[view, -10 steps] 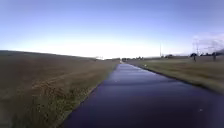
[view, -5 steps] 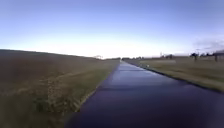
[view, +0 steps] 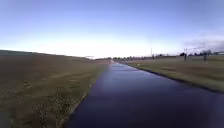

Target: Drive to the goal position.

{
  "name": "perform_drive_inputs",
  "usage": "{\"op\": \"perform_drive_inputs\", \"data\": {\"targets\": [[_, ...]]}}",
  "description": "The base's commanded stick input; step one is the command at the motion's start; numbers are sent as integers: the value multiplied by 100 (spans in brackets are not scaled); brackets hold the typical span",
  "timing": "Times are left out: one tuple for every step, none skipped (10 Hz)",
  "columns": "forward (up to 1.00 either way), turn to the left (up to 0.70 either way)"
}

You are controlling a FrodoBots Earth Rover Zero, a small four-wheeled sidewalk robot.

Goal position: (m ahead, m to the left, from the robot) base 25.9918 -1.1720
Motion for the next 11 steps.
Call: {"op": "perform_drive_inputs", "data": {"targets": [[100, -7], [100, -6], [100, -5], [100, -4], [100, -3], [100, -2], [100, -2], [100, -1], [100, 0], [98, 0], [97, 0]]}}
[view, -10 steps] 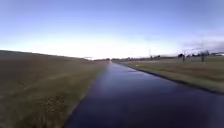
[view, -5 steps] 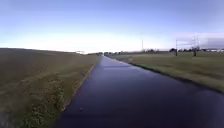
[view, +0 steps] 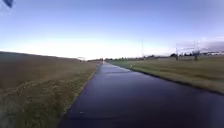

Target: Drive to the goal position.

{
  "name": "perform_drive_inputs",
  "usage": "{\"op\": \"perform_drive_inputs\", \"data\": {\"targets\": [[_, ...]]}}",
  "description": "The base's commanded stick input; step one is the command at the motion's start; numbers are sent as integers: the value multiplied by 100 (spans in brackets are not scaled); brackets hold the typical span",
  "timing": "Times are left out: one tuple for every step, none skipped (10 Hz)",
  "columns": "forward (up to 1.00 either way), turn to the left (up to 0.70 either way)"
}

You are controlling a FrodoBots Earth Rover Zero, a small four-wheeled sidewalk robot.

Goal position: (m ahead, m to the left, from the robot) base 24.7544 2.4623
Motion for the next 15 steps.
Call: {"op": "perform_drive_inputs", "data": {"targets": [[94, 0], [87, 0], [85, 0], [85, 0], [86, 0], [90, 0], [95, 0], [97, 0], [98, 0], [97, 0], [98, 0], [98, 0], [97, 0], [98, 3], [98, 3]]}}
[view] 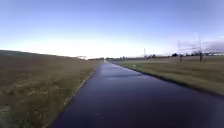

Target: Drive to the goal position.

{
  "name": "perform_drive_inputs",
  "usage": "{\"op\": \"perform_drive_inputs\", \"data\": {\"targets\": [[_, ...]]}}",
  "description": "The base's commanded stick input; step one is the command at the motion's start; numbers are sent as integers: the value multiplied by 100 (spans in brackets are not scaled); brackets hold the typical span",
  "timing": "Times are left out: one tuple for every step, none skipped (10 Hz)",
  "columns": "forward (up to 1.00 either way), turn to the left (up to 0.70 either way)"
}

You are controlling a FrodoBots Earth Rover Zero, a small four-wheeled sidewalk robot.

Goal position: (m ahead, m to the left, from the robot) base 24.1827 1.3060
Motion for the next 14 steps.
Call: {"op": "perform_drive_inputs", "data": {"targets": [[98, 3], [98, 1], [98, 0], [98, 0], [97, 0], [97, 0], [98, 0], [97, 1], [98, 2], [98, 3], [98, 3], [99, 4], [99, 5], [99, 13]]}}
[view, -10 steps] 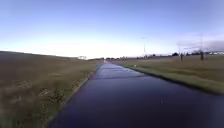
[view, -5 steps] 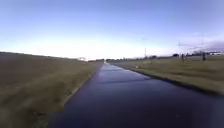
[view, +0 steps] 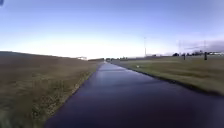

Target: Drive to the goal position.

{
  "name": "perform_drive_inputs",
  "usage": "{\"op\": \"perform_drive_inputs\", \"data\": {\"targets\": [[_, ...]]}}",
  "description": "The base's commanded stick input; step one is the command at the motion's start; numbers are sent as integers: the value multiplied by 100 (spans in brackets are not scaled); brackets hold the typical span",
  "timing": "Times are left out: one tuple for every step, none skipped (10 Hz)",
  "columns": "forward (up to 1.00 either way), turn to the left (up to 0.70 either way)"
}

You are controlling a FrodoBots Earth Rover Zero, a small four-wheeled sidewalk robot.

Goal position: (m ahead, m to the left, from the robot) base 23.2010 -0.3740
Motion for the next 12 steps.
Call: {"op": "perform_drive_inputs", "data": {"targets": [[99, 28], [99, 29], [99, 18], [99, 0], [99, 0], [99, 0], [99, 0], [99, 0], [99, 0], [99, 0], [99, 0], [99, 0]]}}
